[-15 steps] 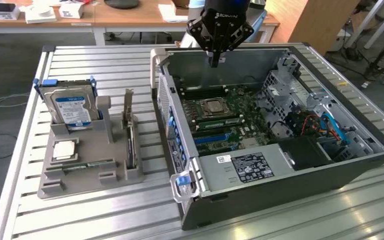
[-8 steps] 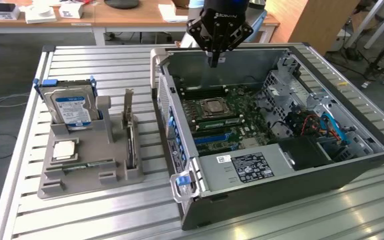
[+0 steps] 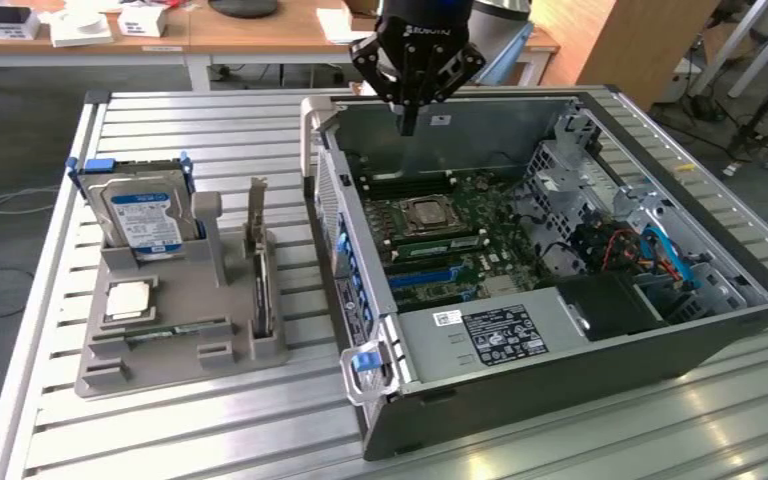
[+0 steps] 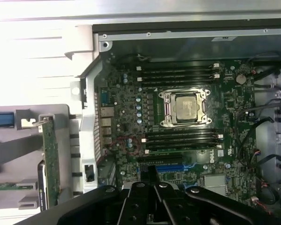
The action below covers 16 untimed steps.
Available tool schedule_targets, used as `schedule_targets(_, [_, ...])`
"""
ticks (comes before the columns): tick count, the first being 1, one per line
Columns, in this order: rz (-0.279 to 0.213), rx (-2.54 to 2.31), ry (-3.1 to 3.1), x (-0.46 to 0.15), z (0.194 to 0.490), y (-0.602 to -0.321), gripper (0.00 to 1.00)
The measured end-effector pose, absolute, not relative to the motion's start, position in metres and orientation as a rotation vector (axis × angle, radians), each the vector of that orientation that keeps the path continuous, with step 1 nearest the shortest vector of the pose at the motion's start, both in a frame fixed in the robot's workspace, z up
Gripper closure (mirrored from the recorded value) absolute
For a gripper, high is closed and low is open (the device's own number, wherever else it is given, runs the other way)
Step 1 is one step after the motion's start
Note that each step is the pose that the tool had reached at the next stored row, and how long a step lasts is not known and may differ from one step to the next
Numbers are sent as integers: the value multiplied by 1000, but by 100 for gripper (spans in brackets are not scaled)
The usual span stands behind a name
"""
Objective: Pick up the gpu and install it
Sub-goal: 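Reach for the gpu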
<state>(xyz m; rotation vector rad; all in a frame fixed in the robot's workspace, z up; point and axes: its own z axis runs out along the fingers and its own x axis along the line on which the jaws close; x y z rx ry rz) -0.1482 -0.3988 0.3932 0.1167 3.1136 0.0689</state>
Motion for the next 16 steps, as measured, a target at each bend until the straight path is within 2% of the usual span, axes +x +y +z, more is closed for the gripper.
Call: schedule_targets(16, [69, 117, 3114, -196, 393, -399, 89])
